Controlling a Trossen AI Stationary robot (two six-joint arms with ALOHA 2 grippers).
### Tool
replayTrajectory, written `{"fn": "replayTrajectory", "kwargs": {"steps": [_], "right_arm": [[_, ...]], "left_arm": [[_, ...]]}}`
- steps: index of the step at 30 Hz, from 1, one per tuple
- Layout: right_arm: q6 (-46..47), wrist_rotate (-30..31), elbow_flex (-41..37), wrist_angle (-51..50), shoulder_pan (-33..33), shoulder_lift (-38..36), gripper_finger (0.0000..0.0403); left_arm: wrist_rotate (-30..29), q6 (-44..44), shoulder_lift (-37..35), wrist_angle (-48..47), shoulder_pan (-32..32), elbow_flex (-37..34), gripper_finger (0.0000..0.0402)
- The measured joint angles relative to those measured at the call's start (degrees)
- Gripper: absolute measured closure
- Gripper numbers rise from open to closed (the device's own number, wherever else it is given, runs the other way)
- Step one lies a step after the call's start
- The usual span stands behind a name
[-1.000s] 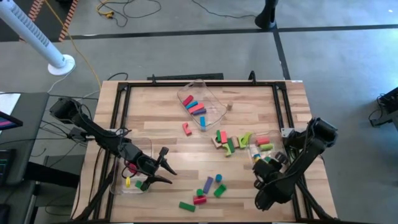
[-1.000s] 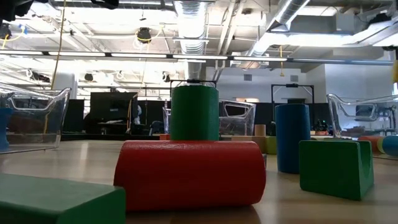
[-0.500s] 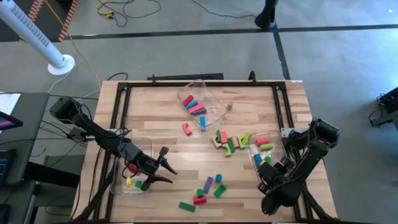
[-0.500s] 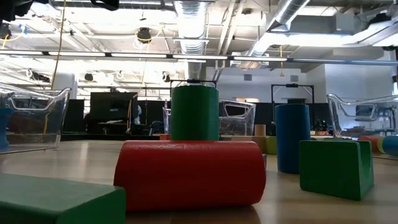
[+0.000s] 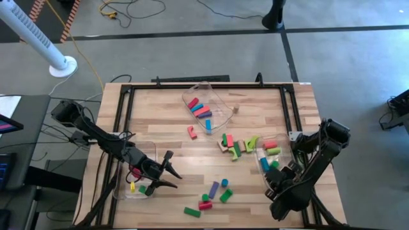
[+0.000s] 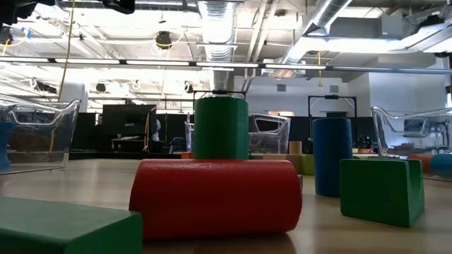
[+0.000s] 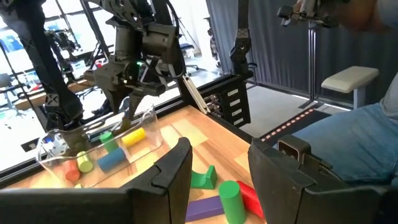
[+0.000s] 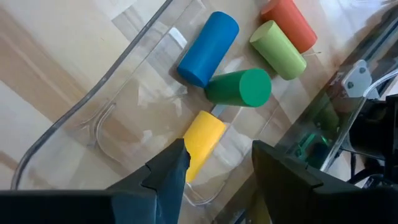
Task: Sort blocks by size
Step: Put the light green arc block into the left transparent bin
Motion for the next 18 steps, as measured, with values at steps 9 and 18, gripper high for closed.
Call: {"fn": "replayTrajectory", "kwargs": {"steps": [9,18], "right_arm": [[0.40,0.33,0.00,-0.48,-0.02,-0.05,0.0191],[0.32,7.56,1.36,-1.52,-0.26,-0.05,0.0191]], "left_arm": [[0.04,-0.43,0.01,0.02,0.00,0.00,0.0253],[0.04,-1.28,0.00,-0.27,0.00,0.00,0.0253]]}}
